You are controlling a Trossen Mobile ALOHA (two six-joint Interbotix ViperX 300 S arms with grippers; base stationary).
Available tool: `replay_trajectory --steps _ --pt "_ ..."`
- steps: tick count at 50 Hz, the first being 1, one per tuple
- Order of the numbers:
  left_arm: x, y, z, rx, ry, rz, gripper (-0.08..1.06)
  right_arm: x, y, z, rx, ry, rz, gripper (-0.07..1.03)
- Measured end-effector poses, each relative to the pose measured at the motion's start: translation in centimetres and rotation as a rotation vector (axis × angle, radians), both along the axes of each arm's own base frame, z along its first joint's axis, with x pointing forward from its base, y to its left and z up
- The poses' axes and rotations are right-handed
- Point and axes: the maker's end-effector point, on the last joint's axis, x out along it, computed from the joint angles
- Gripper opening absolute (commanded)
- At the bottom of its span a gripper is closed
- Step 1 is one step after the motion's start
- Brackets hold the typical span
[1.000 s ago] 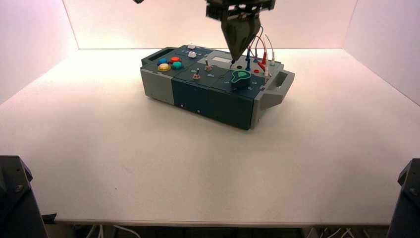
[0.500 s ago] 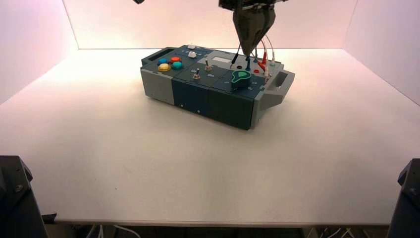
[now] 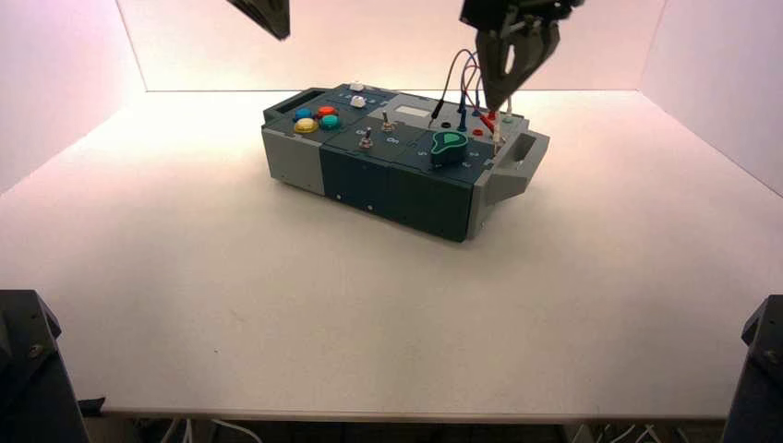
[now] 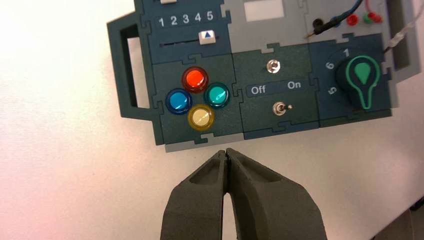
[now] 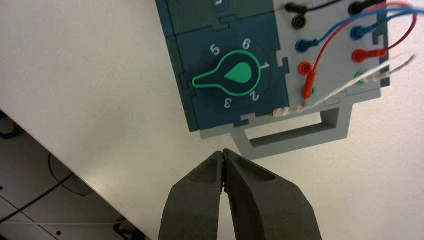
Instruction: Turn the knob to position 4.
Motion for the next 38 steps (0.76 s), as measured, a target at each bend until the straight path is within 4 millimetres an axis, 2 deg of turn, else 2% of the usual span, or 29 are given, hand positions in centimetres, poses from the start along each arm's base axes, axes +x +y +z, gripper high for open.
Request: replay_trajectory --steps 14,38 --pt "0.7 -0.1 -1.2 0.004 -0.005 0.007 -0.03 -0.3 -0.2 0.0 0.027 -0.033 -0.001 -0.02" --pt "1.0 -0.1 -2.5 0.012 0.009 0.014 -0.03 0.5 -1.2 -0.7 0.036 -0.071 -0.025 -0.02"
